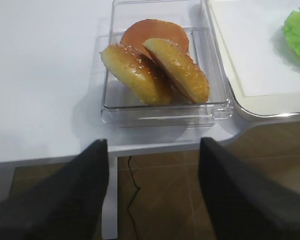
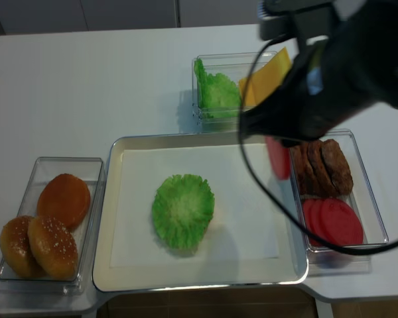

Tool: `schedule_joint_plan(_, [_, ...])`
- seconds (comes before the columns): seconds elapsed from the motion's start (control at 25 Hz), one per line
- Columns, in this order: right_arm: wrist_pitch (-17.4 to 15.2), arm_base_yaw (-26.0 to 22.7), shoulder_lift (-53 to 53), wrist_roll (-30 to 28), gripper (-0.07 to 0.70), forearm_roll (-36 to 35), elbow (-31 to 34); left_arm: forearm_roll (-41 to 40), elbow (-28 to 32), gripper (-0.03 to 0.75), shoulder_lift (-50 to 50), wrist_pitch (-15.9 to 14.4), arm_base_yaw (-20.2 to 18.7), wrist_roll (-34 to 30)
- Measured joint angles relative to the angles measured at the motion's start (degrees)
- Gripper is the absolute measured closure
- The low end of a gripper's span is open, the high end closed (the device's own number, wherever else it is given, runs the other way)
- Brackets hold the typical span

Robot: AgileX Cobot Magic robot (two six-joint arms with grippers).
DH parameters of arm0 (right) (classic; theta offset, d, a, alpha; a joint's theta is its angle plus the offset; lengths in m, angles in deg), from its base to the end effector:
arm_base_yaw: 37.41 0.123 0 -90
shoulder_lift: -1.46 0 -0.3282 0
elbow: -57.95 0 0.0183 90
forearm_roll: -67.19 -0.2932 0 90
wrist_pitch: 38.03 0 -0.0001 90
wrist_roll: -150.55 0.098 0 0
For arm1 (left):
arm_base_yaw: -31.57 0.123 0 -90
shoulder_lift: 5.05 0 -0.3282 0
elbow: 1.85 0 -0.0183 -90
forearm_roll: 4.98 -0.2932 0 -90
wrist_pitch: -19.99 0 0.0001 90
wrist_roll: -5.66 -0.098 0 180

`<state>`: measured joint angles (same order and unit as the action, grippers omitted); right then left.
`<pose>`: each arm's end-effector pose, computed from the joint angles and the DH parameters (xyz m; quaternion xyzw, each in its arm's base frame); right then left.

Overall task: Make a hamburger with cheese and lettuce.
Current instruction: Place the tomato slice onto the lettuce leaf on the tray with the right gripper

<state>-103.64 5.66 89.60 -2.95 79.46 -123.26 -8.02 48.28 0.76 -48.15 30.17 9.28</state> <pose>0.2512 0.2089 0.4000 -0.1587 0.9529 0.0484 0.2537 -0.0127 0.0051 0.2807 -0.0199 0.8827 0.0058 0.4694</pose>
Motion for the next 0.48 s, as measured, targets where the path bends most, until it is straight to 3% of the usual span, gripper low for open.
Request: schedule_joint_plan(0.48, [1.6,7.4,19.2,0.4,0.561,3.1,-11.4,0.0,0.0,0.299,0.0,0.0,0.0,0.0])
